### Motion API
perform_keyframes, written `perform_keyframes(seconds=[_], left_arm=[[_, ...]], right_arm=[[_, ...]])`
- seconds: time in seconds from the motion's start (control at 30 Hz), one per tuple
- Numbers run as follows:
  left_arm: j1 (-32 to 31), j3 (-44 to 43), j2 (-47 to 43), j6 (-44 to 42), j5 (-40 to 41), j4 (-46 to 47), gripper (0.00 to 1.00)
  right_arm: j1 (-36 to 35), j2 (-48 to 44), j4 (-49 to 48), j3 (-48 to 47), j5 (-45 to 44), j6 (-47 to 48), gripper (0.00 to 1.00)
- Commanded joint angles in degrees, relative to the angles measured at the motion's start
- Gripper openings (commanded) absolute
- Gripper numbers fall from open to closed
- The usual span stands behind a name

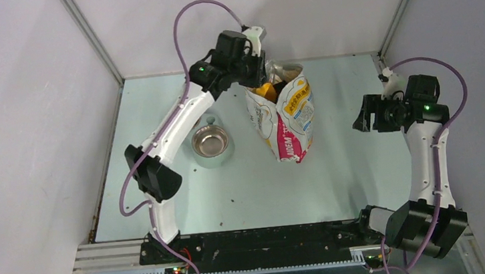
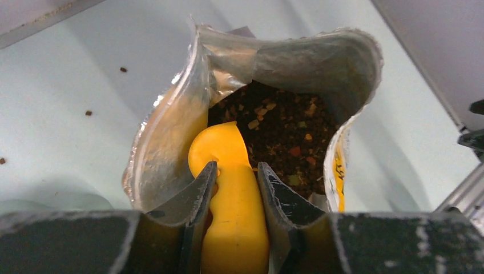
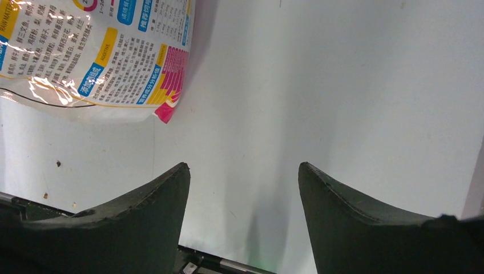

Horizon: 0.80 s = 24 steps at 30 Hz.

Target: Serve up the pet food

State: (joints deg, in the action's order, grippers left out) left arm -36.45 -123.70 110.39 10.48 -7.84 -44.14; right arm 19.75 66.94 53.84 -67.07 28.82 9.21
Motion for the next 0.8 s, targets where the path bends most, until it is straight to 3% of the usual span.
perform_keyframes(seconds=[0.0, 0.37, 0.77], left_arm=[[-1.96, -0.47, 1.21, -0.69, 9.35, 0.44, 0.00], [-4.32, 0.44, 6.61, -3.20, 14.89, 0.34, 0.00], [-5.56, 9.93, 7.92, -0.87, 11.05, 0.12, 0.00]], right_arm=[[0.16, -0.94, -0.13, 1.03, 1.75, -1.74, 0.72], [-0.43, -0.40, -0.26, 2.17, 2.71, -2.26, 0.72], [-0.67, -0.84, -0.24, 3.25, 2.90, -2.70, 0.72]])
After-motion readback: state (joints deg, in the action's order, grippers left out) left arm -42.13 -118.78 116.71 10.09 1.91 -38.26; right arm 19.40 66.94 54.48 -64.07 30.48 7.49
